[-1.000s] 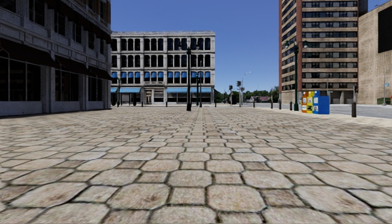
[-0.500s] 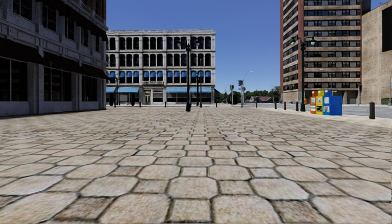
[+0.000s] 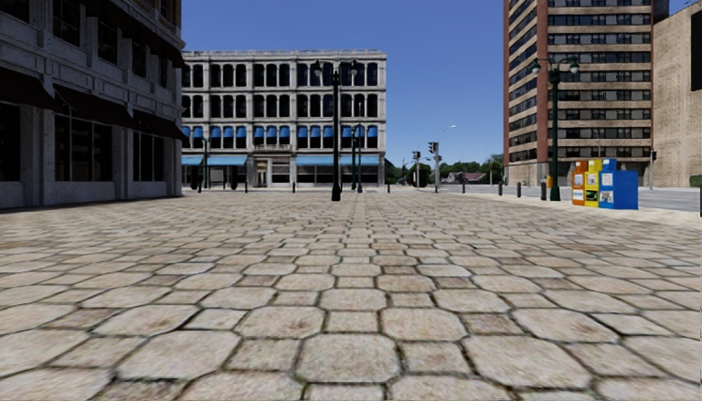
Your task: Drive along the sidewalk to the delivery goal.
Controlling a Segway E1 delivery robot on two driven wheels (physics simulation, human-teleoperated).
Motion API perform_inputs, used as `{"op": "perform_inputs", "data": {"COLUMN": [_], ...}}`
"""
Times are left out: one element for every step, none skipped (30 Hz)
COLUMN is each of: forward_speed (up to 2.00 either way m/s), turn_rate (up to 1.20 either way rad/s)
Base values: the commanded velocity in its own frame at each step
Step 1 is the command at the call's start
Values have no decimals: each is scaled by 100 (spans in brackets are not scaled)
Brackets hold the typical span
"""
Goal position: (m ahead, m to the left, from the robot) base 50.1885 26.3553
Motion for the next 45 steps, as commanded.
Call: {"op": "perform_inputs", "data": {"forward_speed": [199,199,199,199,199,199,199,199,199,199,199,199,199,199,199,199,199,199,199,199,199,199,199,199,199,199,199,199,199,199,199,199,199,199,199,199,199,199,199,199,199,199,199,199,199], "turn_rate": [-19,-19,-19,-19,-19,-19,-19,-19,-19,-19,-19,-19,-19,-19,-19,-19,-19,-19,-19,-19,-19,-20,-20,-20,-20,-20,-20,-20,-20,-20,-20,-20,-20,-20,-20,-20,-20,-20,-20,-24,-24,-36,-36,-36,-36]}}
